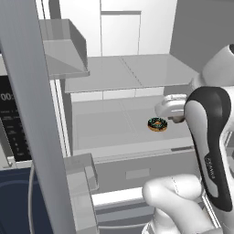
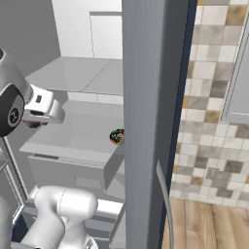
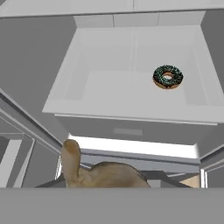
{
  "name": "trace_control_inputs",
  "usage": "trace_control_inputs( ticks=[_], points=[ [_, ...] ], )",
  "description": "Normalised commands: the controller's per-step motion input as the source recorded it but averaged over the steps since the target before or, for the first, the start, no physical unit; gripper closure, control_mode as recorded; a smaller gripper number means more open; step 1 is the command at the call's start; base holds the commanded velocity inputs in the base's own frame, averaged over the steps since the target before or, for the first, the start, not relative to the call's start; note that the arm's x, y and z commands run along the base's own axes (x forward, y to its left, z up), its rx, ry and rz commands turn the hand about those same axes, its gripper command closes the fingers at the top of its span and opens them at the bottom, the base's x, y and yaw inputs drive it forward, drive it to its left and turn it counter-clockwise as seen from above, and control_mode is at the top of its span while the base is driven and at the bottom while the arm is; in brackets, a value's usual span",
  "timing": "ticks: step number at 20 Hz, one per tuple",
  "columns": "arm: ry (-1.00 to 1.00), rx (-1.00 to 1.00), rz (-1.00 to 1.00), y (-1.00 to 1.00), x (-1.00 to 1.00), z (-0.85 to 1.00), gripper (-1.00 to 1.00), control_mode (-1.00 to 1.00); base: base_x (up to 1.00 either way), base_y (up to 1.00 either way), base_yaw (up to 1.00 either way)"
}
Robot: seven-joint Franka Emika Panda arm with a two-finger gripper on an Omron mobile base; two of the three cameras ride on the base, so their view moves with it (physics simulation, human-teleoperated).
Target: Retrieve the bottle and the shaker from the cabinet and place them next to the mixing bowl on the counter. Then add garlic from the fridge to the mixing bowl.
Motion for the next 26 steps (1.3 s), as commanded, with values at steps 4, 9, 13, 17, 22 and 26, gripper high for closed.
trace_control_inputs(
  ticks=[4,9,13,17,22,26],
  points=[
    [0.00,0.00,0.00,-0.01,-0.30,0.00,1.00,-1.00,0.00,0.00,0.00],
    [0.00,0.00,0.00,0.00,0.00,0.00,1.00,-1.00,0.00,0.00,0.00],
    [0.00,0.00,0.00,0.00,0.00,0.00,1.00,-1.00,0.00,0.00,0.00],
    [0.00,0.00,0.00,0.00,0.00,0.00,1.00,1.00,-0.63,0.11,0.00],
    [0.00,0.00,0.00,0.00,0.00,0.00,1.00,1.00,-1.00,0.29,-0.01],
    [0.00,0.00,0.00,0.00,0.00,0.00,1.00,1.00,-1.00,0.13,-0.10]
  ],
)
